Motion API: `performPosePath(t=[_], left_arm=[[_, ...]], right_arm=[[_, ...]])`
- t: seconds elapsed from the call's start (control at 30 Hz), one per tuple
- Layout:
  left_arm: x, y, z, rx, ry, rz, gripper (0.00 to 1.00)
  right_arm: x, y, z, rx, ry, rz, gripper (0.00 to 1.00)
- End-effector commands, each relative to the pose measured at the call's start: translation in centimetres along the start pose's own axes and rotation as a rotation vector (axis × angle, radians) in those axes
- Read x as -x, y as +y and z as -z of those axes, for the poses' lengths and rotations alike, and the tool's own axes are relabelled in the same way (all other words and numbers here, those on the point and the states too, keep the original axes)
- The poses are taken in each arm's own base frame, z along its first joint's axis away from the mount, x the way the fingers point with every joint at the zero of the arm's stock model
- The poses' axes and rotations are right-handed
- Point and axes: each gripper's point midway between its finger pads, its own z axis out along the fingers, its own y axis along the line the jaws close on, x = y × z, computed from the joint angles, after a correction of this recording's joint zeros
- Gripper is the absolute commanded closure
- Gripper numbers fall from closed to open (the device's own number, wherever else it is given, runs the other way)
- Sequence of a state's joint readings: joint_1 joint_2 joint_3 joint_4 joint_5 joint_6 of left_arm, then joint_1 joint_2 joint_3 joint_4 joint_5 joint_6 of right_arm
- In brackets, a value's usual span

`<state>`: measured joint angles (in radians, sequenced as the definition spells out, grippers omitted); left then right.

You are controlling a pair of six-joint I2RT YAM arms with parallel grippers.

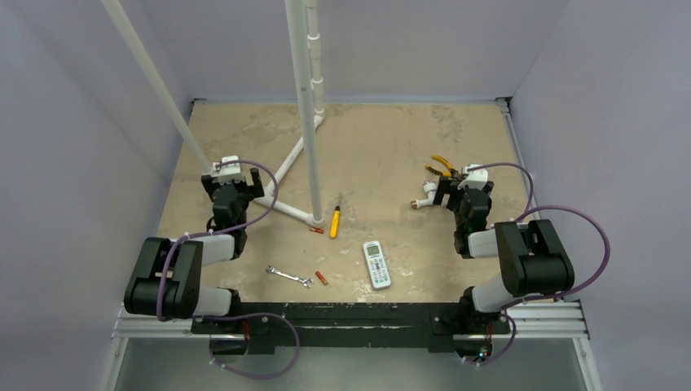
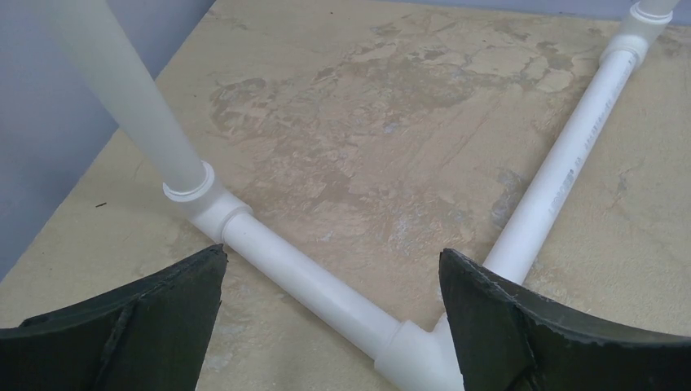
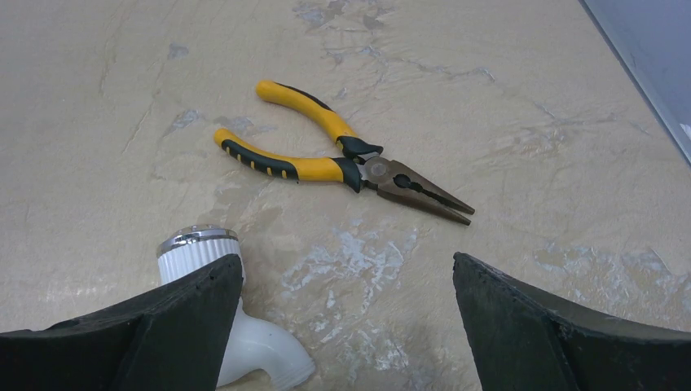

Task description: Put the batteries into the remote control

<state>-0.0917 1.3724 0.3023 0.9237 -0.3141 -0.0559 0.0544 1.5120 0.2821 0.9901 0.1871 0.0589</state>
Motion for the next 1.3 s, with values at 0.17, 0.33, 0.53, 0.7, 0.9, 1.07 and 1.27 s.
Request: performPosePath(t=[0.17, 0.33, 0.53, 0.7, 0.9, 1.07, 1.27], left_arm=[[1.2, -0.1, -0.1, -0.018, -0.043, -0.007, 0.0], [1.2, -0.1, -0.1, -0.019, -0.044, -0.005, 0.0], [1.2, 0.0, 0.0, -0.017, -0.044, -0.007, 0.0], [1.2, -0.1, -0.1, -0.017, -0.044, -0.006, 0.0], [1.2, -0.1, -0.1, -0.019, -0.043, -0.007, 0.0], [1.2, 0.1, 0.0, -0.01, -0.049, -0.006, 0.0], [2.5, 1.7, 1.3, 0.091, -0.067, 0.024, 0.0]], right_arm=[[1.7, 0.3, -0.4, 0.008, -0.048, 0.011, 0.01], [1.7, 0.6, -0.2, 0.018, -0.056, 0.022, 0.01], [2.2, -0.1, 0.4, -0.017, -0.085, 0.004, 0.01], [2.7, -0.3, 0.7, -0.04, -0.105, -0.003, 0.01], [3.2, -0.1, 1.2, -0.042, -0.106, 0.013, 0.01], [3.6, 0.1, 1.5, -0.047, -0.11, 0.02, 0.01], [4.6, 0.5, 2.8, -0.044, -0.106, 0.0, 0.01]])
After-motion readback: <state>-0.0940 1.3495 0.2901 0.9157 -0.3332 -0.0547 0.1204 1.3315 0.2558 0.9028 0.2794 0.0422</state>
